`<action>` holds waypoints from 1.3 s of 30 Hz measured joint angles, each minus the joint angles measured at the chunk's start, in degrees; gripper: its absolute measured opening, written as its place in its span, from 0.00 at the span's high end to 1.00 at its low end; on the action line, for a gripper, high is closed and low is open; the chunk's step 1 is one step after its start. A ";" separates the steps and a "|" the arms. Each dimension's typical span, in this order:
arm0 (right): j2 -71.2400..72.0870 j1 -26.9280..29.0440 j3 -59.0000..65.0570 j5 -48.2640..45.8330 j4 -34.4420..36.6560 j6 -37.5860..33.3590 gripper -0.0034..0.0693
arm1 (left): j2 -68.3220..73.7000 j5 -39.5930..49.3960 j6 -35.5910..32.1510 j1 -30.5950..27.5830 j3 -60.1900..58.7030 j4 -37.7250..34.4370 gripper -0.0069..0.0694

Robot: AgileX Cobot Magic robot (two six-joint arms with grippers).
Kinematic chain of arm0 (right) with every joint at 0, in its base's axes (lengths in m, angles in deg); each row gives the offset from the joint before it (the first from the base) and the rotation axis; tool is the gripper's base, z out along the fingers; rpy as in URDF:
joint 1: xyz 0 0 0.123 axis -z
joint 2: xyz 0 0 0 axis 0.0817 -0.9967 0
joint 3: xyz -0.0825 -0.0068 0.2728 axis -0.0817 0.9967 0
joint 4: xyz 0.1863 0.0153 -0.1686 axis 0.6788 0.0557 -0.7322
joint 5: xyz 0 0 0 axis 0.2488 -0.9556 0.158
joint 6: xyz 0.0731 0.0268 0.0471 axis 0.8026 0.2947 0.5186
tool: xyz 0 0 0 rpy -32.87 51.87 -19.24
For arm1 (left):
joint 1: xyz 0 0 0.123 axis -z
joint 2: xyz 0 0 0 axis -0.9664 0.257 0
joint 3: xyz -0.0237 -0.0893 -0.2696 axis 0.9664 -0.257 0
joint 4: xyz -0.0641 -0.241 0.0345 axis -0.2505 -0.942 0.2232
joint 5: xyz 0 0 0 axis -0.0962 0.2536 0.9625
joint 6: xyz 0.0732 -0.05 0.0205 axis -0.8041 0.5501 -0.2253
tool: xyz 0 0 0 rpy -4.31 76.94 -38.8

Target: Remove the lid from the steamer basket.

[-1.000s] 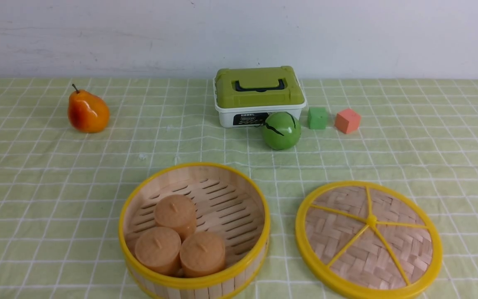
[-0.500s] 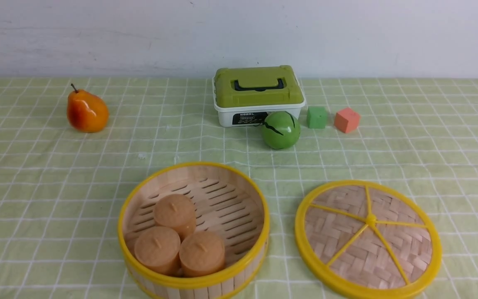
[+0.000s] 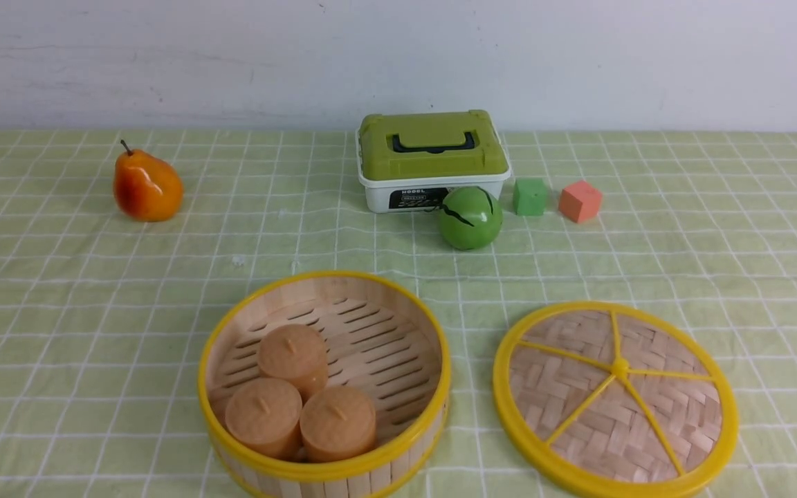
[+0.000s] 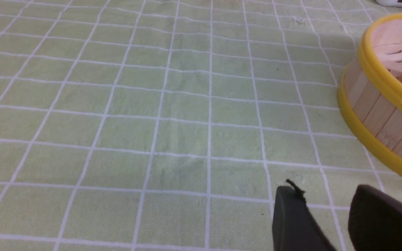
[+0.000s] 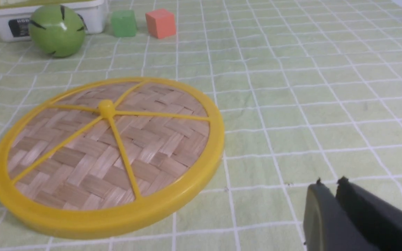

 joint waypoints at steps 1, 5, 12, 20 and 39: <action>0.00 -0.05 0.00 0.00 0.00 0.00 0.90 | 0.00 0.00 0.00 0.00 0.00 0.00 0.60; 0.00 -0.04 -0.28 -1.76 0.00 0.00 0.89 | 0.00 0.00 0.00 0.00 0.00 0.00 0.60; 0.00 -0.04 -0.33 -2.21 0.00 0.00 0.88 | 0.00 0.00 0.00 0.00 0.00 0.00 0.60; 0.00 -0.04 -0.39 -2.49 0.00 0.00 0.87 | 0.00 0.00 0.00 0.00 0.00 0.00 0.60; 0.00 -0.08 -0.44 -2.55 0.00 0.00 0.84 | 0.00 0.00 0.00 0.00 0.00 0.00 0.60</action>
